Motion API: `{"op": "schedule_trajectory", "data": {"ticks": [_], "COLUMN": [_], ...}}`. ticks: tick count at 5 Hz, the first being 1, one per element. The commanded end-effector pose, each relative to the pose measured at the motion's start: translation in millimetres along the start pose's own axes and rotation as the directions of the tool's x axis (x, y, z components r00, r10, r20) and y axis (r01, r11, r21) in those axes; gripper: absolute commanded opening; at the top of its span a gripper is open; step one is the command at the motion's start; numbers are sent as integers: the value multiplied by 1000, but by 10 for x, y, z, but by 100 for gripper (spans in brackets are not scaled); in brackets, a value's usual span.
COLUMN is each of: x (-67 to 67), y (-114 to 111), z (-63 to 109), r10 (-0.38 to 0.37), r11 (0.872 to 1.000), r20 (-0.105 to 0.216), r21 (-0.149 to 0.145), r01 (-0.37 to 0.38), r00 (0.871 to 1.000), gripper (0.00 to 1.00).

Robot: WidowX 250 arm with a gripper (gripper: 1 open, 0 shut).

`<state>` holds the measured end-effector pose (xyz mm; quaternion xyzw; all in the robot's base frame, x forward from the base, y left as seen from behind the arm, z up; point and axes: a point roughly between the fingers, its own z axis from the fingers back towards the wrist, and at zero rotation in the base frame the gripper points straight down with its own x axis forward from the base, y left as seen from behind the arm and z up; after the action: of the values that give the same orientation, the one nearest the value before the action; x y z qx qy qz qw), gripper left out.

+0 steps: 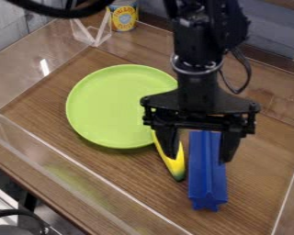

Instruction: Put the blue object in the green plate

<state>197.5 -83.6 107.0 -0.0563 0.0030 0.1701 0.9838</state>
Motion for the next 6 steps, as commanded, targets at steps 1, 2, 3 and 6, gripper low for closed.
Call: {"op": "schedule_trajectory", "data": {"ticks": [1,2,3,6], "x": [28,32,41,83], "y": [-43,-51,-55,-67], "z": [19,-24,-73,-221], "r10": [3,13,22,38], "r11": [1000,1000,999,999], "r20": [37,44,51,80], "r21": [-23,-26,-29,-38], "r01": [-3,-12,-21,-35], "r00": [999,999,998,996], "gripper": [100,100,100,100]}}
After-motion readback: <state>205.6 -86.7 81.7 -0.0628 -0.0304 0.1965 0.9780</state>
